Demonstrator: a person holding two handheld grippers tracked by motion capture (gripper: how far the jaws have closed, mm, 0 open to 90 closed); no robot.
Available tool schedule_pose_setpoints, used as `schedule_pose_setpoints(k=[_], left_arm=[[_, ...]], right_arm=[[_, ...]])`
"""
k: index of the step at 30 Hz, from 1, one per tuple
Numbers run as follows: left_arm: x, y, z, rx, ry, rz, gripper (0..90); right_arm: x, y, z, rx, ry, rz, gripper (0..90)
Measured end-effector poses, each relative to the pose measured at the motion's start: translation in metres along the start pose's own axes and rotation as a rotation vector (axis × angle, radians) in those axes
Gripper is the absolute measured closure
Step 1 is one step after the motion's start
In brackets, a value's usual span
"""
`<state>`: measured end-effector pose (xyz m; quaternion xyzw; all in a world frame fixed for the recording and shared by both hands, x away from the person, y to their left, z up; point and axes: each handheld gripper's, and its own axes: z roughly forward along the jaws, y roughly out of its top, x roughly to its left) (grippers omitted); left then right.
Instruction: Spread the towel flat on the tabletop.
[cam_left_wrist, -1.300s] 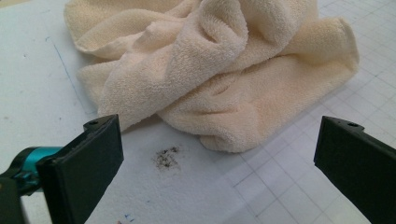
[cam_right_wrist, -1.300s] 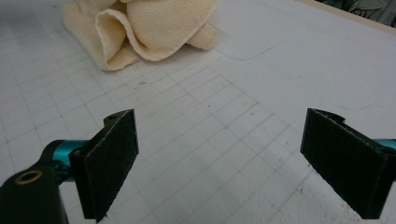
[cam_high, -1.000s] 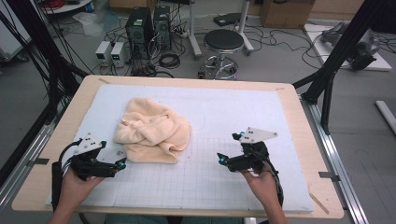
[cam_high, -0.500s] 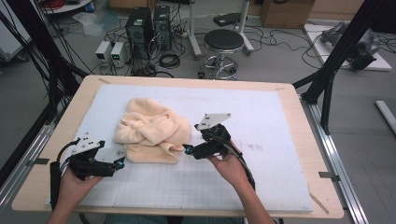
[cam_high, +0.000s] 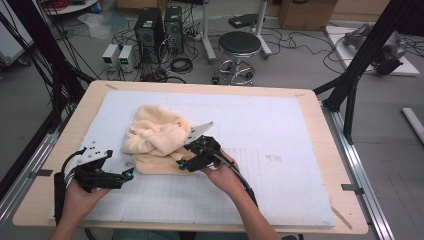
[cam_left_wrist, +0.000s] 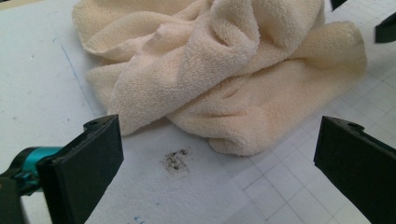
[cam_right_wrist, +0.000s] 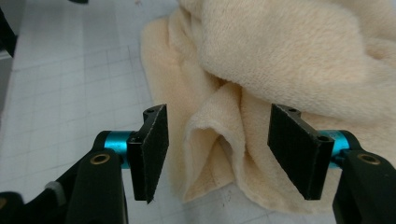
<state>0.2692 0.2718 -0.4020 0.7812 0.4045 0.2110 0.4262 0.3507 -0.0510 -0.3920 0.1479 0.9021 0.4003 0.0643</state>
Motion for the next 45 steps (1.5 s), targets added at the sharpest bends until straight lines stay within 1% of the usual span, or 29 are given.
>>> schedule_pose_setpoints(k=[1, 2, 3, 4, 5, 6, 7, 8, 10, 11, 13, 14, 16, 18, 19, 20, 21, 23, 25, 26, 28, 29, 30, 31, 37, 39, 40, 43, 45], left_arm=[[0.000, 0.000, 0.000, 0.001, 0.000, 0.001, 1.8], [0.000, 0.000, 0.000, 0.001, 0.001, 0.000, 1.8], [0.001, 0.000, 0.000, 0.000, 0.001, -0.001, 1.8], [0.001, 0.000, 0.000, -0.001, 0.000, -0.003, 1.8], [0.001, 0.000, 0.000, -0.002, 0.000, -0.005, 1.8], [0.001, 0.000, 0.000, 0.000, -0.001, -0.003, 1.8], [0.001, 0.000, 0.000, -0.001, -0.001, -0.002, 1.8], [0.001, 0.000, 0.000, -0.001, -0.001, 0.000, 1.8], [0.001, 0.000, 0.000, 0.001, -0.002, 0.001, 1.8], [0.001, 0.000, 0.000, -0.001, -0.002, 0.000, 1.8], [0.001, 0.000, 0.000, -0.001, -0.002, 0.001, 1.8], [0.001, 0.000, 0.000, 0.000, -0.002, 0.002, 1.8], [0.001, -0.001, 0.000, -0.003, -0.001, 0.002, 1.8], [0.001, 0.000, -0.001, -0.003, -0.001, 0.004, 1.8], [0.001, 0.000, -0.001, -0.003, -0.002, 0.006, 1.9], [0.001, 0.000, 0.000, -0.005, -0.003, 0.005, 1.9], [0.000, 0.000, 0.000, -0.005, -0.006, 0.007, 1.8], [-0.001, 0.000, 0.000, -0.005, -0.006, 0.012, 1.9], [-0.002, 0.001, 0.000, -0.009, -0.005, 0.023, 1.8], [-0.003, 0.001, 0.000, -0.010, -0.004, 0.024, 1.8], [-0.004, 0.001, -0.001, -0.009, -0.004, 0.032, 1.8], [-0.005, 0.001, 0.000, -0.011, -0.007, 0.031, 1.8], [-0.005, 0.002, 0.000, -0.012, -0.008, 0.032, 1.9], [-0.006, 0.002, 0.000, -0.011, -0.007, 0.034, 1.9], [-0.008, 0.002, 0.001, -0.006, -0.012, 0.042, 1.8], [-0.010, 0.002, 0.001, -0.008, -0.014, 0.038, 1.8], [-0.010, 0.002, 0.001, -0.006, -0.017, 0.043, 1.8], [-0.014, 0.003, 0.003, -0.011, -0.023, 0.042, 1.9], [-0.017, 0.004, 0.004, -0.005, -0.029, 0.054, 1.8]], right_arm=[[0.000, 0.000, 0.000, 0.000, 0.000, 0.000, 39.4], [0.000, 0.000, 0.003, 0.018, 0.003, -0.002, 42.2], [-0.001, -0.001, 0.010, 0.039, 0.004, -0.006, 48.1], [-0.001, -0.001, 0.010, 0.039, 0.004, -0.006, 48.1], [-0.002, -0.003, 0.015, 0.064, 0.011, -0.011, 55.9], [-0.002, -0.003, 0.015, 0.064, 0.011, -0.011, 55.9], [-0.003, -0.004, 0.019, 0.080, 0.013, -0.016, 64.4], [-0.003, -0.004, 0.019, 0.080, 0.013, -0.016, 64.4], [-0.004, -0.005, 0.020, 0.097, 0.022, -0.025, 76.9], [-0.005, -0.005, 0.018, 0.103, 0.020, -0.031, 80.5], [-0.008, -0.008, 0.010, 0.093, 0.027, -0.043, 83.0], [-0.008, -0.008, 0.010, 0.093, 0.027, -0.043, 83.0], [-0.011, -0.011, 0.002, 0.087, 0.030, -0.036, 83.1], [-0.012, -0.019, -0.015, 0.075, 0.025, -0.017, 83.2], [-0.012, -0.019, -0.015, 0.075, 0.025, -0.017, 83.2], [-0.013, -0.021, -0.022, 0.069, 0.018, -0.022, 83.2], [-0.013, -0.028, -0.037, 0.049, 0.005, -0.024, 83.3], [-0.013, -0.036, -0.053, 0.027, -0.001, -0.011, 83.2], [-0.012, -0.046, -0.067, 0.030, -0.019, -0.009, 83.2], [-0.012, -0.046, -0.067, 0.030, -0.019, -0.009, 83.2], [-0.010, -0.056, -0.080, 0.029, -0.028, -0.006, 83.2], [-0.008, -0.061, -0.085, 0.030, -0.036, -0.005, 83.2], [-0.004, -0.072, -0.096, 0.038, -0.043, 0.000, 83.2], [-0.004, -0.072, -0.096, 0.038, -0.043, 0.000, 83.2], [0.008, -0.106, -0.128, 0.040, -0.072, 0.023, 83.2], [0.019, -0.121, -0.144, 0.038, -0.090, 0.042, 83.2], [0.019, -0.121, -0.144, 0.038, -0.090, 0.042, 83.2], [0.030, -0.132, -0.156, 0.032, -0.097, 0.046, 83.2], [0.036, -0.139, -0.163, 0.046, -0.107, 0.049, 83.2]])
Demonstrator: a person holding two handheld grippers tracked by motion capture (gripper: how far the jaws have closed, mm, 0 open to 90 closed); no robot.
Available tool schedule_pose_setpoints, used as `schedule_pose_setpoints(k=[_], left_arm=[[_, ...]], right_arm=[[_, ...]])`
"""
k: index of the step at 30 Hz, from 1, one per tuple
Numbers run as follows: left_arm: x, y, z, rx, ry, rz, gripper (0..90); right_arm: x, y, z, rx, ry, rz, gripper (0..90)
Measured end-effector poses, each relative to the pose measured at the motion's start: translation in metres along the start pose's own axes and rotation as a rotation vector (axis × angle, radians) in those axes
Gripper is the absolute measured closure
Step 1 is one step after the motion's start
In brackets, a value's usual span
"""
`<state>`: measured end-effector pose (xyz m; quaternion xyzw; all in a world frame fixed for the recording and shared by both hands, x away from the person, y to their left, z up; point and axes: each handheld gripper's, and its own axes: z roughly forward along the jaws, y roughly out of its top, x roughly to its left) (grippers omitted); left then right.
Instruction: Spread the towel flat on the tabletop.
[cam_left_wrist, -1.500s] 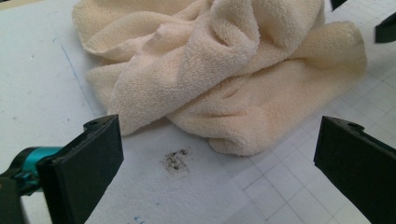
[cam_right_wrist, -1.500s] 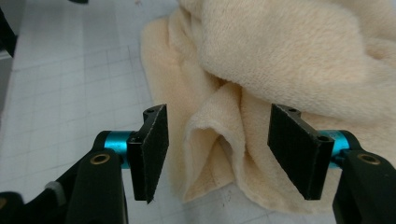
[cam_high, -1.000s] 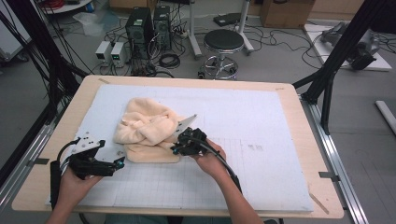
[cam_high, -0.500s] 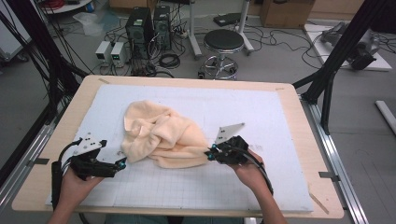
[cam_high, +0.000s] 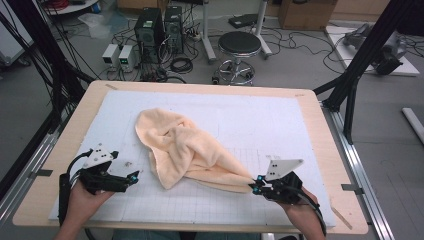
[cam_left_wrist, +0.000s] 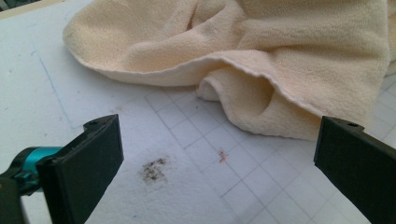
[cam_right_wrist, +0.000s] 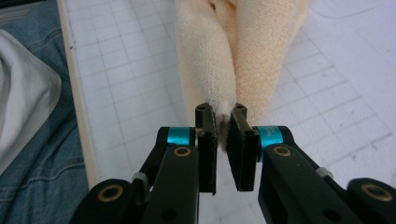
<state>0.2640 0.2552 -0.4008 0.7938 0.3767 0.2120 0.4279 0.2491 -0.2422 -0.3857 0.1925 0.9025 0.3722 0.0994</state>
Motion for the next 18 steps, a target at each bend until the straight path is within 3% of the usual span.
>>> schedule_pose_setpoints(k=[3, 6, 13, 15, 18], left_arm=[[-0.005, 0.002, 0.003, 0.001, -0.012, 0.011, 1.9], [-0.010, 0.006, 0.005, -0.001, -0.038, 0.034, 2.1], [-0.027, 0.021, 0.017, -0.025, -0.093, 0.078, 7.2], [-0.034, 0.026, 0.024, -0.021, -0.114, 0.096, 8.0], [-0.045, 0.031, 0.037, -0.001, -0.148, 0.130, 10.9]], right_arm=[[0.000, -0.007, -0.002, -0.010, 0.002, 0.014, 81.1], [-0.002, -0.008, -0.002, -0.032, 0.014, 0.027, 69.9], [-0.019, 0.010, -0.008, -0.148, -0.028, 0.030, 59.0], [-0.024, 0.014, -0.004, -0.161, -0.033, 0.039, 58.1], [-0.036, 0.020, 0.013, -0.120, -0.056, 0.030, 56.2]])
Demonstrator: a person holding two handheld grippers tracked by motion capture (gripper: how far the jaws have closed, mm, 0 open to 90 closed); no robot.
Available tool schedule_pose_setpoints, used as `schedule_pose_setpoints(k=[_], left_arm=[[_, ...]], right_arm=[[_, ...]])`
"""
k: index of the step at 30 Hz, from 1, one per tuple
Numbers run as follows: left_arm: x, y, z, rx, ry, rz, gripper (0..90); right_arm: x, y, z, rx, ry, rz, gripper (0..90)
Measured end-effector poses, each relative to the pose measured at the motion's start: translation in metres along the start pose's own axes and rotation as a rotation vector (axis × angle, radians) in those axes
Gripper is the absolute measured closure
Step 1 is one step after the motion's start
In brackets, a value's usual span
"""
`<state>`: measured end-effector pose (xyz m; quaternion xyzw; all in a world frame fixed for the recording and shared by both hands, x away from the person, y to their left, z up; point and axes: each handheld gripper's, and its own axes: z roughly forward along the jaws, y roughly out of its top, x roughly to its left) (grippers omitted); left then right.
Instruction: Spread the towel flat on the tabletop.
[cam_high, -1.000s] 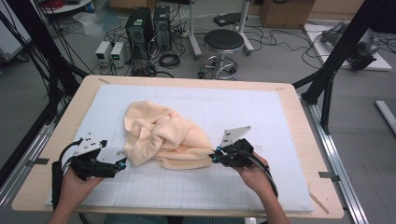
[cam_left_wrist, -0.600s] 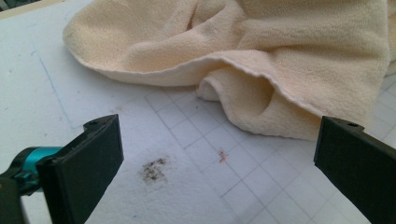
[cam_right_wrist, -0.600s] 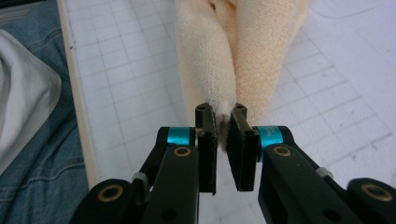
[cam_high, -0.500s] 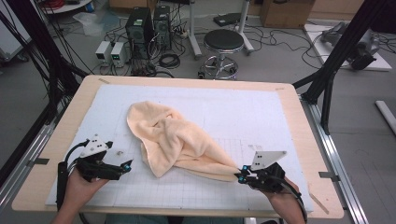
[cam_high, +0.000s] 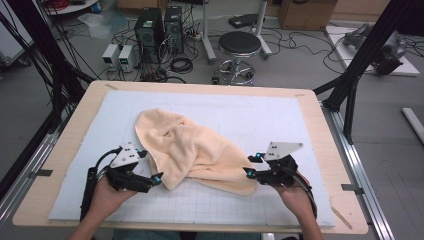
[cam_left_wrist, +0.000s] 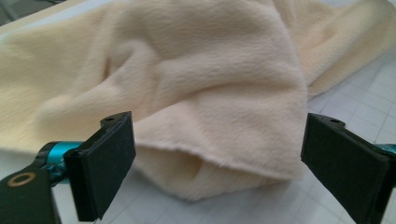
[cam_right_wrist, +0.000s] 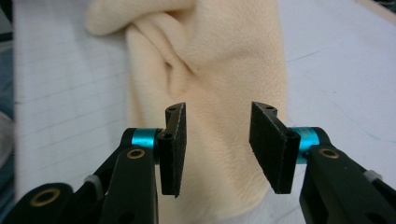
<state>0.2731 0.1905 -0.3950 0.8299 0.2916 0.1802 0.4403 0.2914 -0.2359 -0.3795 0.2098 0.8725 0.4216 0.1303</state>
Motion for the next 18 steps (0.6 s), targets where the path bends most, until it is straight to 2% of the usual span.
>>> schedule_pose_setpoints(k=[3, 7, 10, 11, 13, 14, 15, 16, 17, 18], left_arm=[[-0.007, 0.006, 0.018, 0.022, -0.035, 0.018, 11.7], [-0.009, 0.010, 0.039, 0.036, -0.063, 0.020, 14.0], [-0.004, 0.008, 0.054, 0.087, -0.085, 0.025, 22.8], [-0.002, 0.008, 0.057, 0.094, -0.099, 0.024, 25.8], [-0.001, 0.007, 0.060, 0.090, -0.113, 0.033, 37.4], [0.000, 0.007, 0.061, 0.094, -0.118, 0.038, 42.0], [0.001, 0.007, 0.061, 0.100, -0.125, 0.044, 53.0], [0.001, 0.007, 0.060, 0.107, -0.122, 0.046, 58.4], [0.002, 0.006, 0.060, 0.109, -0.128, 0.043, 58.4], [0.003, 0.006, 0.058, 0.109, -0.131, 0.040, 64.2]], right_arm=[[-0.013, 0.001, 0.020, 0.034, -0.008, 0.002, 54.0], [-0.029, 0.003, 0.040, 0.032, 0.007, 0.026, 48.7], [-0.040, 0.000, 0.053, 0.035, 0.014, 0.065, 46.5], [-0.044, -0.001, 0.057, 0.036, 0.016, 0.075, 45.9], [-0.049, -0.005, 0.066, 0.051, 0.037, 0.099, 47.0], [-0.050, -0.006, 0.069, 0.066, 0.053, 0.104, 51.2], [-0.051, -0.009, 0.075, 0.088, 0.112, 0.092, 70.4], [-0.050, -0.009, 0.075, 0.100, 0.133, 0.086, 77.8], [-0.050, -0.009, 0.075, 0.100, 0.133, 0.086, 77.8], [-0.049, -0.010, 0.074, 0.097, 0.139, 0.075, 81.4]])
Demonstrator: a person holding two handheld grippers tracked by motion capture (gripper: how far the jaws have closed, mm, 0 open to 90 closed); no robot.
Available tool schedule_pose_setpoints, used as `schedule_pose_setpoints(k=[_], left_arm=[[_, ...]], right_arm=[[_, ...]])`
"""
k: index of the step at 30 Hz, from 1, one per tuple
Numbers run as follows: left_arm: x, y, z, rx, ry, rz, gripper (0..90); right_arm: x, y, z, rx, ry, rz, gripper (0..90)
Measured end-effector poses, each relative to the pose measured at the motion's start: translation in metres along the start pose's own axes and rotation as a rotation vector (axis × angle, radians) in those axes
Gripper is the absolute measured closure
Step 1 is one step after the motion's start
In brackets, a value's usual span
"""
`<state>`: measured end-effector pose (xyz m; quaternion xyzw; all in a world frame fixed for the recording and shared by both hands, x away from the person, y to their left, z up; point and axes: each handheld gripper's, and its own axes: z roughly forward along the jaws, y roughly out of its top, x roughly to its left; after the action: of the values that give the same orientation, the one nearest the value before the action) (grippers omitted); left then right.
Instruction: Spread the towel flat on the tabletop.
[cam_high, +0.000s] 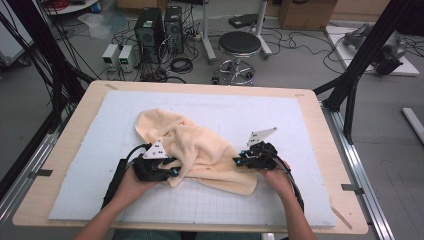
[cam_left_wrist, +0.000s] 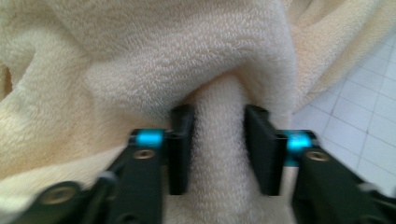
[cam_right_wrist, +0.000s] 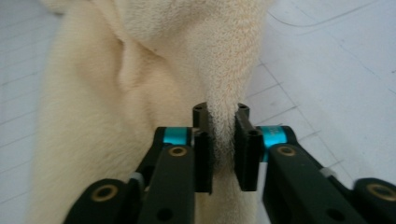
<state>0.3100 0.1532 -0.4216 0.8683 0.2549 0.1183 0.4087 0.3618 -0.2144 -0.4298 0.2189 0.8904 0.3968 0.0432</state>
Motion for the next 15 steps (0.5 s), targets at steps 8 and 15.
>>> schedule_pose_setpoints(k=[8, 15], left_arm=[[-0.002, 0.006, -0.029, -0.049, -0.036, 0.010, 78.3], [-0.027, 0.013, -0.060, -0.098, -0.123, 0.059, 78.1]], right_arm=[[0.024, -0.008, -0.047, -0.021, 0.012, -0.053, 84.1], [0.081, -0.013, -0.096, -0.044, -0.019, -0.121, 84.2]])
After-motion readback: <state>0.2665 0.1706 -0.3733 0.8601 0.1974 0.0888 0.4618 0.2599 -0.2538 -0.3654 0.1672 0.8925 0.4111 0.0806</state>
